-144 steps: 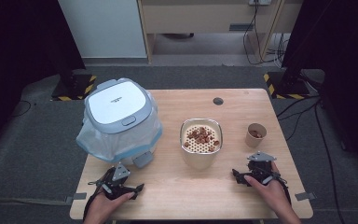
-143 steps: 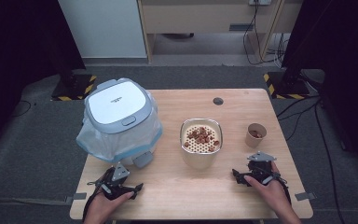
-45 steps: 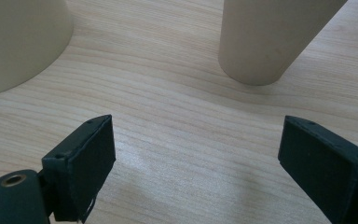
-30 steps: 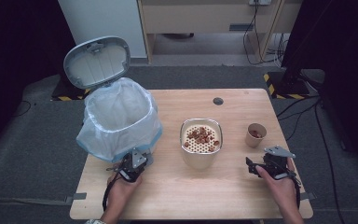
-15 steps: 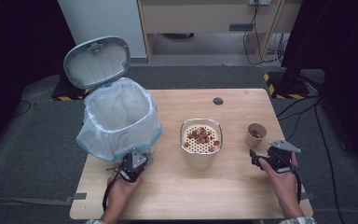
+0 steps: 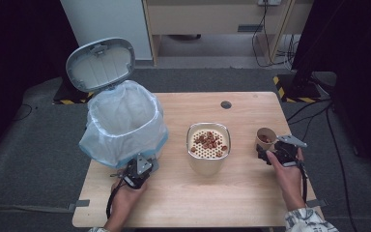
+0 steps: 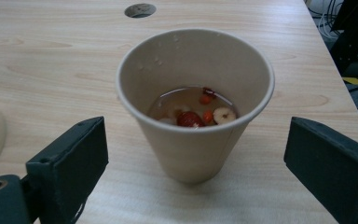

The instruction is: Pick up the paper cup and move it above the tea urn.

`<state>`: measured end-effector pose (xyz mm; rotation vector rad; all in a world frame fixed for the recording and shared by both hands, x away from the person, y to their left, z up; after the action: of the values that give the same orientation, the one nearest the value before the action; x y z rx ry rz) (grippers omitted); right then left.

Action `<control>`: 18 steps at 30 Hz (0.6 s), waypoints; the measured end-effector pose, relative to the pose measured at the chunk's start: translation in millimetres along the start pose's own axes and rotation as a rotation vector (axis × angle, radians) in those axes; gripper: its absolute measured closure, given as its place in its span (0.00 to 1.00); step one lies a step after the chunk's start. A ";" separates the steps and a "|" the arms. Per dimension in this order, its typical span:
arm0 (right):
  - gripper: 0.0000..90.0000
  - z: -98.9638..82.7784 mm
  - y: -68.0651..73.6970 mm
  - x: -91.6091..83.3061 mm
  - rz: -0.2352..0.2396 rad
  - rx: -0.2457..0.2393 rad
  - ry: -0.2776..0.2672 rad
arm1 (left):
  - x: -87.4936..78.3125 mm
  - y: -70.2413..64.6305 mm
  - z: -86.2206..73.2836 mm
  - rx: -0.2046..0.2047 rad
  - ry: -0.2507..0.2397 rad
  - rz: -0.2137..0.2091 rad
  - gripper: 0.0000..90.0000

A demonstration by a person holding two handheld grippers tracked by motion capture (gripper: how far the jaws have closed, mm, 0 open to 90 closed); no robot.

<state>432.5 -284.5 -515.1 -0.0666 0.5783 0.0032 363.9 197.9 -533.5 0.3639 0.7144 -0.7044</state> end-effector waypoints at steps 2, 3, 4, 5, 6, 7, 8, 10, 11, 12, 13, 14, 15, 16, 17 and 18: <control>0.09 1.4 -1.2 3.8 0.002 0.014 -0.010 | 0.1 -0.1 0.0 0.000 -0.001 0.001 1.00; 0.10 2.2 -2.4 5.6 0.003 0.023 -0.020 | 0.1 -0.2 0.0 0.000 -0.001 0.001 1.00; 0.10 2.9 -3.5 7.2 0.002 0.029 -0.020 | 0.0 -0.1 -0.1 0.000 -0.001 0.001 1.00; 0.10 3.6 -3.3 10.5 0.007 0.031 -0.016 | 0.0 0.0 -0.1 -0.001 -0.001 0.001 1.00; 0.10 3.7 -3.0 11.9 0.006 0.029 -0.017 | 0.1 -0.2 -0.1 0.000 -0.001 0.001 1.00; 0.11 3.7 -2.2 12.8 0.008 0.029 -0.020 | 0.0 -0.1 -0.1 0.000 -0.001 0.002 1.00; 0.11 3.7 -2.2 12.8 0.008 0.029 -0.020 | 0.0 -0.1 -0.1 0.000 -0.001 0.002 1.00; 0.11 3.5 0.3 15.0 0.015 0.025 -0.019 | 0.0 -0.1 -0.1 -0.001 -0.001 0.001 1.00; 0.11 3.6 1.6 16.2 0.016 0.018 -0.018 | 0.0 -0.1 -0.1 -0.001 -0.001 0.001 1.00; 0.12 4.1 3.1 18.2 0.012 0.009 -0.018 | 0.0 -0.1 -0.1 -0.001 -0.002 0.001 1.00; 0.13 4.8 4.1 21.9 0.000 0.000 -0.019 | 0.0 0.0 -0.1 -0.002 -0.002 0.001 1.00; 0.13 5.1 4.1 24.1 -0.004 0.002 -0.017 | 0.0 -0.1 -0.1 -0.001 -0.001 0.001 1.00; 0.13 5.1 4.1 24.1 -0.004 0.002 -0.017 | 0.0 -0.1 -0.1 -0.001 -0.001 0.001 1.00; 0.15 5.3 3.9 26.0 -0.006 0.005 -0.019 | 0.0 0.0 -0.2 -0.002 -0.002 0.001 1.00; 0.15 5.3 4.1 27.8 -0.005 0.008 -0.020 | 0.0 -0.1 -0.2 -0.002 -0.002 0.001 1.00; 0.16 5.3 4.3 29.4 -0.001 0.013 -0.018 | 0.1 -0.3 -0.2 0.000 -0.002 0.002 1.00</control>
<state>459.9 -280.3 -527.0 -0.0546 0.5608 -0.0013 363.7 197.8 -533.7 0.3638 0.7118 -0.7026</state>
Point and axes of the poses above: each handheld gripper's, and its own axes: x roughly forward along the jaws, z roughly out of its top, y roughly to its left, the point moved 2 cm from there along x, roughly forward along the jaws, and after that the axes turned 11 degrees about -z, right-handed, at the moved point
